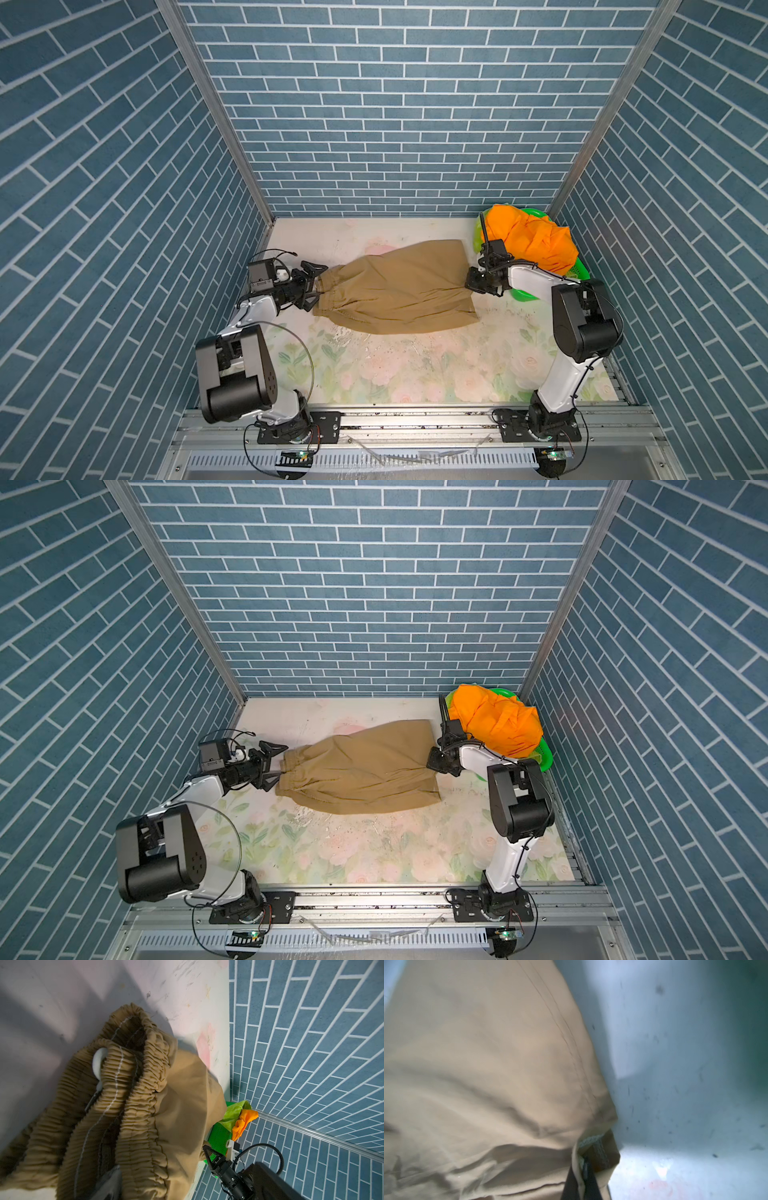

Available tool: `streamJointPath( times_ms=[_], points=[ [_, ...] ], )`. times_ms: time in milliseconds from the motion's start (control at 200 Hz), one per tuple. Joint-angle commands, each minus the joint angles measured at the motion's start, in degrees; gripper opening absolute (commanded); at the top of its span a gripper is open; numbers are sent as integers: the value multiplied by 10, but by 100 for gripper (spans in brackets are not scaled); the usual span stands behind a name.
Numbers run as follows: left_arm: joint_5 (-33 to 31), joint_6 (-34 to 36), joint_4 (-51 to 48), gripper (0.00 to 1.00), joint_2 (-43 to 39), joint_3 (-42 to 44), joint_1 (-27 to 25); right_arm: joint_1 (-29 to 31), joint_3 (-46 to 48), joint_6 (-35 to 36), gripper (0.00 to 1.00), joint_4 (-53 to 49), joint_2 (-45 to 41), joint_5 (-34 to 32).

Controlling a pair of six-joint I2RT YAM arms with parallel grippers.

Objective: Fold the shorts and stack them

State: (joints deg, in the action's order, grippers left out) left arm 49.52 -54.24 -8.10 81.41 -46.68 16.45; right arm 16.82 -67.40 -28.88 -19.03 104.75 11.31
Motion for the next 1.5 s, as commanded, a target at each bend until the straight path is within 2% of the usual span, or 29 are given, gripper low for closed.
streamJointPath(
  times_ms=[0, 65, 155, 220, 315, 400, 465, 665, 810, 970, 1120, 1300, 1405, 1495],
  points=[
    [-33, 63, -88, 100, -44, -22, 2, 1, -21, 37, 0, -56, -25, -19],
    [-23, 60, -85, 100, -51, -8, 1, 1, -21, 39, 0, -60, -39, -21],
    [-26, 93, -120, 99, -44, -3, 1, 1, -19, 40, 0, -63, -52, -21],
    [-7, 68, -75, 99, -43, 18, -6, 2, -13, 39, 0, -59, -59, -17],
    [6, 34, -29, 97, -33, 9, -58, 2, -4, 33, 0, -55, -65, -7],
    [-18, 62, -67, 96, -18, -34, -114, 3, 2, 27, 0, -52, -78, 1],
    [-34, 89, -116, 95, -6, -56, -132, 4, 7, 25, 0, -54, -92, 0],
    [-106, 179, -231, 95, -23, -78, -131, 10, 21, 23, 0, -55, -121, 5],
    [-103, 154, -176, 93, 6, -71, -119, 20, 30, 20, 0, -45, -125, 7],
    [-91, 81, -75, 91, 43, -85, -135, 32, 42, 18, 0, -46, -133, 4],
    [-87, 122, -135, 87, 58, -103, -154, 34, 54, 16, 0, -46, -150, 3],
    [-109, 169, -215, 87, -3, -70, -113, 35, 57, 18, 0, -47, -155, 4],
    [-102, 173, -238, 87, -29, -55, -94, 36, 57, 19, 0, -42, -155, 6],
    [-75, 147, -217, 85, -31, -25, -72, 37, 56, 19, 0, -40, -154, 7]
  ],
)
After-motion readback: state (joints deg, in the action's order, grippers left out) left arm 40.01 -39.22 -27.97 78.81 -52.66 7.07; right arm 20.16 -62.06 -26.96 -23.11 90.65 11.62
